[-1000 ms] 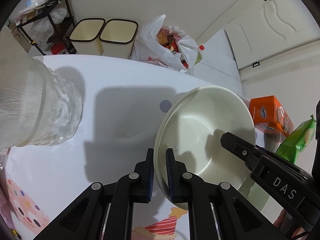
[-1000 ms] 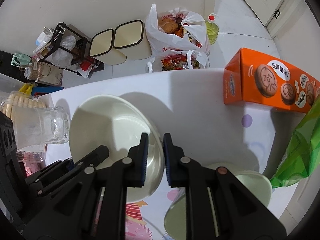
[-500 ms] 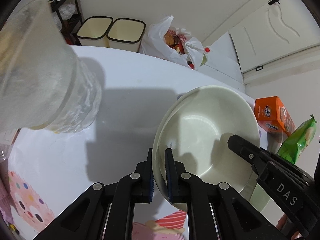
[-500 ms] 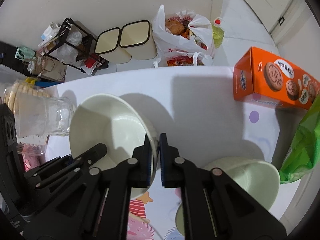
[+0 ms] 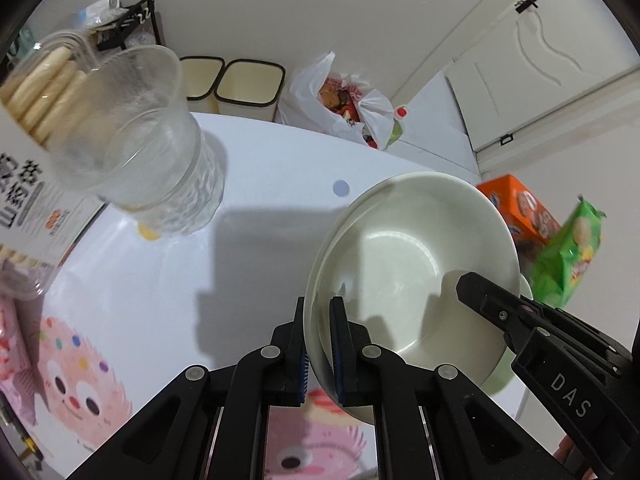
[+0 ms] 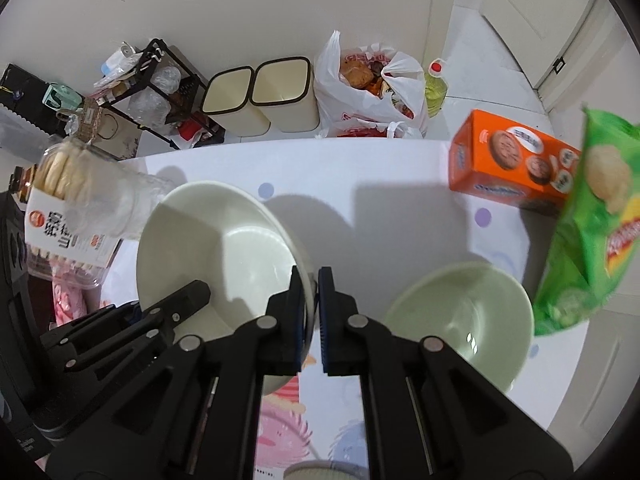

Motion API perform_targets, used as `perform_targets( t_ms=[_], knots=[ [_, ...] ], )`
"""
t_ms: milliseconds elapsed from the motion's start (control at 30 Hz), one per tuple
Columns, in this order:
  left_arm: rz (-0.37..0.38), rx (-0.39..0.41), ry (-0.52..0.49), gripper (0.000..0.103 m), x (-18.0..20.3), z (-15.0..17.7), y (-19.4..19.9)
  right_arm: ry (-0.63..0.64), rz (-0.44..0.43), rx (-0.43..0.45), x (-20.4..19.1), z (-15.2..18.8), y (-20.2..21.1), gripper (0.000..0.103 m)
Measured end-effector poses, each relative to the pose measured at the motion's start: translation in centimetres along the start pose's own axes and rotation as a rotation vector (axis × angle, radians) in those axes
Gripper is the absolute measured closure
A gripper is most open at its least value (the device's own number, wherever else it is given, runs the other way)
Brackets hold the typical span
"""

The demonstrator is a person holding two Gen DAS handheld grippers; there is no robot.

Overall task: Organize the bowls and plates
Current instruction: 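Lift the cream bowl and carry it toward the pale green bowl, then lower the cream bowl into the pale green bowl, open both tools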

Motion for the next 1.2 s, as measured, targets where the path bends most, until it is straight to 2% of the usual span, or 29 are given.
perform_targets(
  t_ms=[133, 667, 1200],
  knots=[
    [-0.012, 0.004, -0.019, 0.095, 0.5, 1.9, 1.8, -0.024, -0.015, -0.004, 0.1, 1.7, 1.7, 0.095],
    [-0.043, 0.019, -0.048, 0.094, 2.4, 11.5, 7.4, 0.019, -0.031, 0.023, 0.3, 10.3, 7.6, 0.095],
    [-0.055, 0.004, -0.088, 0.094, 4.0, 19.0, 8.6, 0.014, -0.04, 0.014, 2.1, 18.2, 9.9, 0.095]
  ],
)
Point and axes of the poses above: each gripper's, at about its wrist camera, not at the fingertips, and y roughly against the way its jaws point, x to its right, z to its underside, the point moved 9 cm from there along -y, roughly the way its jaws point, and after that the axes turned 5 degrees about x, right-handed, at the moved point
